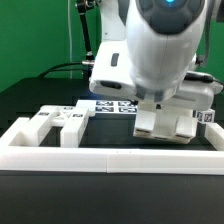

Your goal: Assemble chair

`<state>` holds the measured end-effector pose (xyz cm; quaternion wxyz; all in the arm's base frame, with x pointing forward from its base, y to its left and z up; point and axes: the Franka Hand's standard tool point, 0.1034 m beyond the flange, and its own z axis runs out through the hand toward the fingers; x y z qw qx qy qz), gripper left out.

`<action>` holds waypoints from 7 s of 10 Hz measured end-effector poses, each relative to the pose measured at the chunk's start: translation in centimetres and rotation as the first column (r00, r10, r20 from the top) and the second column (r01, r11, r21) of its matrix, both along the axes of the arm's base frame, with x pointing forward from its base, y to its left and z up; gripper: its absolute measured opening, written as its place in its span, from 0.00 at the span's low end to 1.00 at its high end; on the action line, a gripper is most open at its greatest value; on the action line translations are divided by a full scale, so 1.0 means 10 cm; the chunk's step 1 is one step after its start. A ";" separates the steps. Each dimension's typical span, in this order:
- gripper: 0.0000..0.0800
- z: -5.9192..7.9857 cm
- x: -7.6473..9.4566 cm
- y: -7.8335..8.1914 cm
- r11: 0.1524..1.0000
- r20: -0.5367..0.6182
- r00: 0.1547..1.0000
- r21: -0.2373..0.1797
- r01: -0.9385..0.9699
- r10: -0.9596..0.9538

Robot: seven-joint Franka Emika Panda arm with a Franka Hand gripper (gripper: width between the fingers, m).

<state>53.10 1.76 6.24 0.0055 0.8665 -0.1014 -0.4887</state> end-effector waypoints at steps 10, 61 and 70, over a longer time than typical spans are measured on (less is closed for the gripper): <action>0.81 -0.02 -0.29 -0.12 0.999 -0.169 0.984 -0.020 0.046 -0.049; 0.81 -0.30 0.11 -1.33 0.968 0.837 0.505 -0.108 -0.227 0.212; 0.81 -0.57 -0.01 -1.31 0.966 0.818 0.531 -0.106 -0.237 0.220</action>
Offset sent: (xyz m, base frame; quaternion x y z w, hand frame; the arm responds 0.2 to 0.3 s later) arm 0.0019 0.0001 0.0027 0.0153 -0.2022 -0.0016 0.9792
